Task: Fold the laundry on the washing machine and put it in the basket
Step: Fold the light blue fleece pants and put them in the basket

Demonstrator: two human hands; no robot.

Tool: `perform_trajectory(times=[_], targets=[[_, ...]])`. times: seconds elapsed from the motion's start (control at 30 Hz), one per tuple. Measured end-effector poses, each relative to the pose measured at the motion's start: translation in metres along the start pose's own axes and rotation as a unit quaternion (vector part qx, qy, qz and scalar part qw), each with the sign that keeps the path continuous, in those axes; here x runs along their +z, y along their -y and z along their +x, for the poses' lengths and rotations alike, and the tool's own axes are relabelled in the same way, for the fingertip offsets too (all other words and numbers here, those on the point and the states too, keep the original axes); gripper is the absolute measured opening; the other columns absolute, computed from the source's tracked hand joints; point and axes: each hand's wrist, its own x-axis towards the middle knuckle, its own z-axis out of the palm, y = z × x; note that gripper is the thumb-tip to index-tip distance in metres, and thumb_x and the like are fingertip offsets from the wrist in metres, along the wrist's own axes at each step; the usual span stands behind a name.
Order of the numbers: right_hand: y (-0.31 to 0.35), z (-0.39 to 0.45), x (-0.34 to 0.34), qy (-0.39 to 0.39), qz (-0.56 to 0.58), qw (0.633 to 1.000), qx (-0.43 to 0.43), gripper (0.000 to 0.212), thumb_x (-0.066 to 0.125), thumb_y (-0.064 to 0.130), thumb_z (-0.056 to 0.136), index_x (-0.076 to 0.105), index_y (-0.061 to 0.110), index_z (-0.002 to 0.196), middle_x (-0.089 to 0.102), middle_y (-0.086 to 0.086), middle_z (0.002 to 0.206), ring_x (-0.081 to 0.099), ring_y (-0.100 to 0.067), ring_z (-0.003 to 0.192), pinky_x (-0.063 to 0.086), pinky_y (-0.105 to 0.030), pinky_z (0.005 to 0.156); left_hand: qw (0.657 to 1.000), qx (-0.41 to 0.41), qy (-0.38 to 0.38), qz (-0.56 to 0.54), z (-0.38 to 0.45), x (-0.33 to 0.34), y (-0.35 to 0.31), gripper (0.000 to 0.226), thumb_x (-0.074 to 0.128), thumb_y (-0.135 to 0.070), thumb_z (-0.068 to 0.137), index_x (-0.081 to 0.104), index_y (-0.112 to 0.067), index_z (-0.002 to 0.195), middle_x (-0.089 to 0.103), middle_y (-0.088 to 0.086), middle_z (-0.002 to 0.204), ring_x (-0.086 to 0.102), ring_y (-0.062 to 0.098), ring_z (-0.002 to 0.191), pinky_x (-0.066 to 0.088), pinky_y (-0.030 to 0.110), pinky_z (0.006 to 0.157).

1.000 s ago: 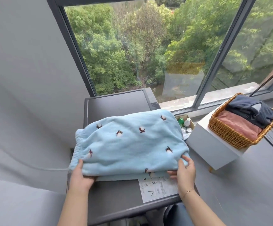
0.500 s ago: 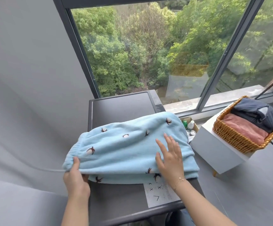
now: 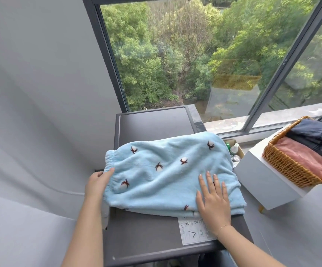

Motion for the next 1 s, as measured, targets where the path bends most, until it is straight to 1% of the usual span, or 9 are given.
perform_trajectory(times=[0.17, 0.23, 0.3, 0.4, 0.57, 0.67, 0.77, 0.93, 1.0], targets=[[0.023, 0.021, -0.009, -0.048, 0.137, 0.989, 0.01, 0.052, 0.033, 0.027, 0.076, 0.064, 0.016, 0.117, 0.043, -0.007, 0.147, 0.022, -0.019, 0.139, 0.003, -0.036, 0.116, 0.997, -0.028, 0.062, -0.041, 0.022, 0.009, -0.036, 0.032, 0.071, -0.036, 0.082, 0.07, -0.007, 0.095, 0.072, 0.013, 0.091, 0.069, 0.03, 0.085, 0.054, 0.044, 0.086], [0.042, 0.041, -0.012, -0.053, 0.181, 0.982, -0.025, 0.048, 0.034, 0.024, 0.078, 0.065, 0.017, 0.113, 0.044, -0.007, 0.146, 0.021, -0.017, 0.14, 0.002, -0.034, 0.116, 0.998, -0.032, 0.046, -0.041, 0.033, 0.018, -0.041, 0.036, 0.07, -0.038, 0.083, 0.068, -0.007, 0.101, 0.071, 0.012, 0.095, 0.068, 0.03, 0.087, 0.054, 0.042, 0.086], [0.056, 0.05, -0.008, -0.011, 0.151, 0.985, -0.077, 0.047, 0.036, 0.026, 0.084, 0.062, 0.018, 0.122, 0.046, -0.006, 0.145, 0.023, -0.017, 0.138, 0.005, -0.034, 0.114, 0.999, -0.014, 0.03, -0.026, 0.041, 0.025, -0.039, 0.036, 0.07, -0.037, 0.083, 0.066, -0.006, 0.101, 0.069, 0.012, 0.097, 0.067, 0.031, 0.091, 0.053, 0.044, 0.087], [0.059, 0.041, 0.011, 0.052, 0.041, 0.991, -0.117, 0.054, 0.037, 0.035, 0.087, 0.049, 0.022, 0.138, 0.042, -0.001, 0.148, 0.029, -0.017, 0.139, 0.01, -0.039, 0.113, 0.998, 0.057, 0.023, -0.025, 0.043, 0.031, -0.039, 0.008, 0.065, -0.019, 0.09, 0.063, -0.012, 0.088, 0.066, 0.009, 0.087, 0.065, 0.03, 0.086, 0.052, 0.041, 0.079], [0.058, 0.038, 0.016, 0.041, 0.01, 0.99, -0.133, 0.056, 0.037, 0.036, 0.089, 0.041, 0.025, 0.144, 0.035, 0.0, 0.152, 0.031, -0.021, 0.141, 0.015, -0.044, 0.112, 0.977, 0.075, -0.014, -0.199, 0.048, 0.024, -0.052, 0.016, 0.054, -0.004, 0.095, 0.059, -0.015, 0.085, 0.065, 0.004, 0.074, 0.065, 0.013, 0.059, 0.056, 0.024, 0.057], [0.059, 0.036, 0.017, 0.033, 0.012, 0.991, -0.131, 0.057, 0.039, 0.036, 0.087, 0.04, 0.025, 0.143, 0.029, -0.005, 0.155, 0.02, -0.031, 0.144, 0.016, -0.047, 0.112, 0.986, 0.056, 0.021, -0.157, 0.044, 0.03, -0.047, 0.018, 0.049, -0.004, 0.096, 0.059, -0.016, 0.086, 0.063, 0.007, 0.081, 0.063, 0.017, 0.066, 0.055, 0.023, 0.057], [0.059, 0.037, 0.017, 0.026, 0.011, 0.992, -0.124, 0.06, 0.042, 0.037, 0.085, 0.042, 0.024, 0.143, 0.028, -0.008, 0.155, 0.017, -0.035, 0.143, 0.016, -0.049, 0.112, 0.992, 0.068, 0.049, -0.093, 0.038, 0.032, -0.036, 0.013, 0.051, -0.014, 0.097, 0.063, -0.015, 0.091, 0.068, 0.01, 0.091, 0.066, 0.026, 0.084, 0.054, 0.034, 0.077], [0.06, 0.038, 0.014, 0.044, 0.012, 0.992, -0.12, 0.06, 0.042, 0.037, 0.084, 0.043, 0.023, 0.143, 0.03, -0.007, 0.155, 0.016, -0.033, 0.144, 0.017, -0.049, 0.111, 0.998, 0.029, -0.046, 0.013, 0.017, 0.024, 0.001, 0.03, 0.07, -0.034, 0.086, 0.056, -0.009, 0.092, 0.065, 0.007, 0.093, 0.063, 0.027, 0.092, 0.051, 0.039, 0.085], [0.061, 0.04, 0.013, 0.051, 0.013, 0.992, -0.118, 0.06, 0.042, 0.037, 0.084, 0.043, 0.023, 0.142, 0.031, -0.006, 0.154, 0.017, -0.032, 0.144, 0.017, -0.049, 0.111, 0.999, 0.007, -0.036, 0.016, 0.002, 0.028, 0.007, 0.028, 0.07, -0.036, 0.085, 0.061, -0.01, 0.082, 0.066, 0.006, 0.083, 0.064, 0.027, 0.085, 0.05, 0.035, 0.076]])
